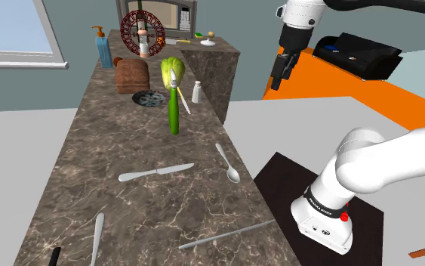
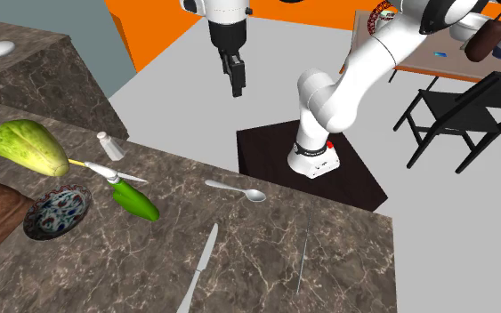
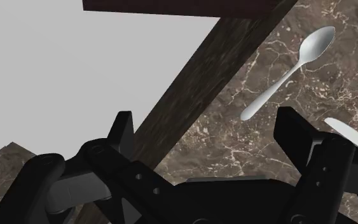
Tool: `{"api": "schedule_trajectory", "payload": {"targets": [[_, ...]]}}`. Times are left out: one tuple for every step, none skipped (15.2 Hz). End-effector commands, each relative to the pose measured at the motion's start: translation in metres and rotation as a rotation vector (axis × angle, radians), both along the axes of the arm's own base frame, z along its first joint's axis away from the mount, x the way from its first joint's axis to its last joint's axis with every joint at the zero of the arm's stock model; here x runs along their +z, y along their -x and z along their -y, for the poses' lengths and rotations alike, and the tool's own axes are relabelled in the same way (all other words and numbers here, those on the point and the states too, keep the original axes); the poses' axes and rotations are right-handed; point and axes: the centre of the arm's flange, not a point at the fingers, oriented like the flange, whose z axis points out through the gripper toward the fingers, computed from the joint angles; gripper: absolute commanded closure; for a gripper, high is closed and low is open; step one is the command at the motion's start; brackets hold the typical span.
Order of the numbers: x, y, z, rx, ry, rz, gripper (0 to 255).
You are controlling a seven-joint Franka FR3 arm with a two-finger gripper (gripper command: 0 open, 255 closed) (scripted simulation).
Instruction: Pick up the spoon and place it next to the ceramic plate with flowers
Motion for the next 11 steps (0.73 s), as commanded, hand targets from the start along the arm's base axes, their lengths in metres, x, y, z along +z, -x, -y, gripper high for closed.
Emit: {"api": "schedule_trajectory", "payload": {"targets": [[0.0, 0.0, 0.0, 0.0, 0.0, 0.0, 0], [-0.012, -0.002, -0.004, -0.031, -0.013, -0.003, 0], [-0.023, -0.004, -0.007, -0.061, -0.026, -0.005, 0], [-0.035, -0.006, -0.011, -0.092, -0.039, -0.008, 0], [-0.046, -0.008, -0.015, -0.122, -0.052, -0.011, 0], [-0.058, -0.01, -0.019, -0.153, -0.065, -0.014, 0], [-0.069, -0.012, -0.023, -0.184, -0.078, -0.016, 0], [-0.081, -0.015, -0.027, -0.214, -0.09, -0.019, 0], [-0.092, -0.017, -0.032, -0.245, -0.103, -0.022, 0], [-0.104, -0.02, -0.036, -0.275, -0.116, -0.025, 0], [-0.115, -0.022, -0.04, -0.306, -0.129, -0.027, 0]]}}
